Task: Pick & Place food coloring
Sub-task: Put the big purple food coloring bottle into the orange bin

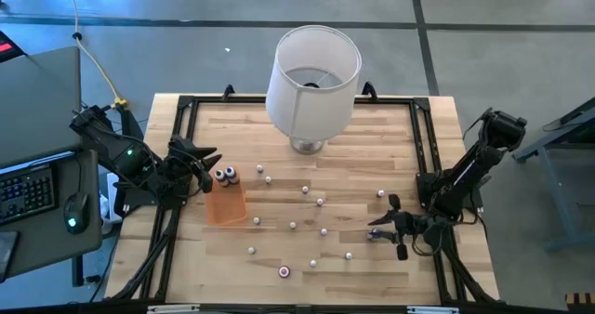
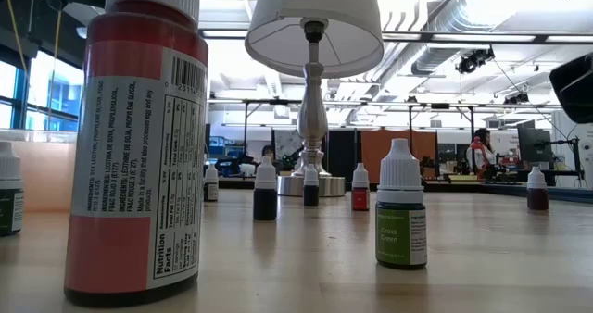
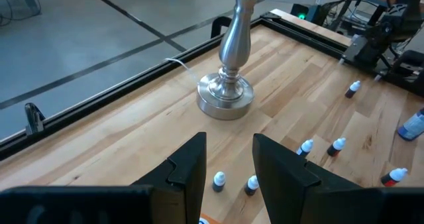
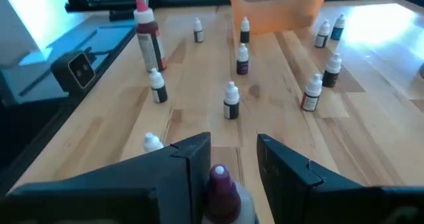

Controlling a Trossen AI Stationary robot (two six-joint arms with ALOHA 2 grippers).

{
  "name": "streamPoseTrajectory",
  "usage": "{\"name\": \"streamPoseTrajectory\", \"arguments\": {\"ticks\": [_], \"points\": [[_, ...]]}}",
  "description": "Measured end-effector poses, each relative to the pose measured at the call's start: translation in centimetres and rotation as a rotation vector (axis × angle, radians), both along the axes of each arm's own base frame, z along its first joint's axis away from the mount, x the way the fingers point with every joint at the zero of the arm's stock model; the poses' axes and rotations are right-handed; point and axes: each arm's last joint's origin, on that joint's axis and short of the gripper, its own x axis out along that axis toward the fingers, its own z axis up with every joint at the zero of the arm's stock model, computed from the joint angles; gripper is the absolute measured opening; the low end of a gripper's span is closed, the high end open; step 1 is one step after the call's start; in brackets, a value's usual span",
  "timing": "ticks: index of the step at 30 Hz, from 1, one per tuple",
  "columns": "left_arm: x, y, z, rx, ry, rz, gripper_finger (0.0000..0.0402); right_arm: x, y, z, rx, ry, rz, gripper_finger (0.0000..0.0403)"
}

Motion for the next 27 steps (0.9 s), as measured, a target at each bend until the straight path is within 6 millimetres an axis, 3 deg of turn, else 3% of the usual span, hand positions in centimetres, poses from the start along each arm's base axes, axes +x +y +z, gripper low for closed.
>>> {"name": "streamPoseTrajectory", "arguments": {"ticks": [9, 17, 23, 27], "points": [[0.0, 0.0, 0.0, 0.002, -0.002, 0.002, 0.0121, 0.2, -1.2, -0.5, 0.040, -0.036, -0.051, 0.0031], [0.0, 0.0, 0.0, 0.016, 0.001, 0.002, 0.0121, 1.9, -2.3, 0.3, 0.055, -0.088, -0.075, 0.0031], [-0.1, 0.1, 0.0, 0.048, 0.009, 0.002, 0.0121, 5.0, -3.2, 3.8, -0.024, -0.268, -0.087, 0.0031], [0.0, 0.1, 0.1, 0.061, 0.012, -0.003, 0.0121, 8.8, -4.0, 8.0, -0.153, -0.356, -0.141, 0.0031]]}}
